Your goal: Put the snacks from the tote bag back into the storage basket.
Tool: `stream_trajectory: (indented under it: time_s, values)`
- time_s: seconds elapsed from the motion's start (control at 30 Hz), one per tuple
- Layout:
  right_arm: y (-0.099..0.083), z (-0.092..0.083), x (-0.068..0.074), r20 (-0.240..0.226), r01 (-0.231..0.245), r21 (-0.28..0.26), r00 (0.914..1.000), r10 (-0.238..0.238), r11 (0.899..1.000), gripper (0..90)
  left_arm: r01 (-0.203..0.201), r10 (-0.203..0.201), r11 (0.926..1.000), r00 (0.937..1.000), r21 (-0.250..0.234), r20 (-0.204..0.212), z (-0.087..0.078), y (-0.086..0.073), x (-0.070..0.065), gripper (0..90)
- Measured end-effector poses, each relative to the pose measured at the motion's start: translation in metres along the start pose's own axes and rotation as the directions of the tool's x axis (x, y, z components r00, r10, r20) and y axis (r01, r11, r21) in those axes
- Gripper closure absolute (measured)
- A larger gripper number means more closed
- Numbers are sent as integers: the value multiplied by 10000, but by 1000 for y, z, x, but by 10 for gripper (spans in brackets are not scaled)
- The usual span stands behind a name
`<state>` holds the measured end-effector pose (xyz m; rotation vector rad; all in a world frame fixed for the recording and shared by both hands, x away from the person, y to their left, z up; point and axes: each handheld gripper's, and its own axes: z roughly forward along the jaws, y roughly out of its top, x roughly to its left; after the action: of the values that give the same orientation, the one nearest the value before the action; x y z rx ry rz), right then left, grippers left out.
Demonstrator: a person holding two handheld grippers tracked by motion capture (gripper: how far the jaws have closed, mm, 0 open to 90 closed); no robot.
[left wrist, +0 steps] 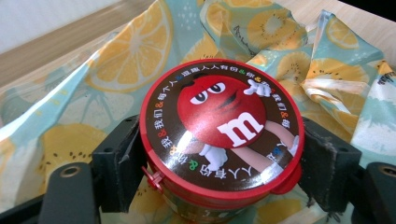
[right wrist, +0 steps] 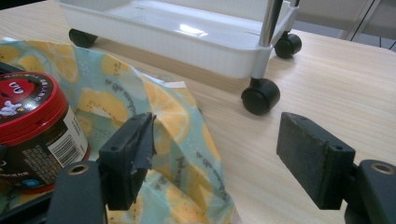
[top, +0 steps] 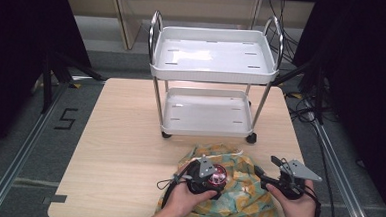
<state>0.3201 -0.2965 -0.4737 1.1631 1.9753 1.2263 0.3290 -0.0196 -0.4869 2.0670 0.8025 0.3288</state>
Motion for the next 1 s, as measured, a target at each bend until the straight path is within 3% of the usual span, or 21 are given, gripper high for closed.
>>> stream_trajectory:
  time_s: [0.03, 0.1, 0.13, 0.2, 0.4, 0.43, 0.57, 0.63, 0.7, 0.93, 0.97, 1.0]
  values:
    - [0, 1, -2, -19, 231, -76, 9997, -231, 9997, 285, 0, 0, 10000, 10000, 0, 0, 0, 0, 0, 247]
    - [0, 1, -2, 16, 232, -92, 9997, -232, 9997, 285, 98, -98, 9999, 10000, 73, 17, 0, 0, -1, 247]
    - [0, 0, 1, 44, -50, 48, 10000, 49, 10000, 286, -105, 105, 9999, 9999, 61, -72, 0, 0, 0, 248]
    - [0, 0, 0, 22, -23, 8, 10000, 23, 10000, 286, -271, 273, 9995, 9995, 150, -137, -1, 0, 0, 249]
    - [0, 0, 0, -17, 22, -2, 10000, -22, 10000, 286, -141, 141, 9999, 9999, 9, -41, -1, 0, -1, 250]
    - [0, 0, 0, -20, 20, -6, 10000, -20, 10000, 286, 95, -95, 10000, 10000, -22, -30, 0, -1, -2, 250]
    - [0, 0, -1, 12, 144, -27, 9999, -144, 9999, 286, -3, 3, 10000, 10000, -6, -70, -1, -1, -1, 251]
    - [0, 0, -1, 19, 144, -4, 9999, -144, 9999, 286, -257, 257, 9997, 9996, -6, -137, -1, -1, 0, 251]
    - [0, 0, 0, 10, 92, 19, 10000, -92, 10000, 286, 133, -132, 9997, 9999, -181, 42, 0, -2, -4, 252]
    - [0, 0, -2, 6, 308, -67, 9995, -308, 9995, 286, -72, 71, 9997, 9999, -215, -71, -2, -1, -2, 252]
    - [0, 0, -2, 13, 291, -63, 9996, -291, 9996, 286, -29, 29, 9999, 10000, -110, -42, -2, -1, -2, 252]
    - [0, -1, 1, -10, -44, 50, 10000, 44, 10000, 286, -51, 50, 9999, 10000, -111, -70, -2, -1, -2, 252]
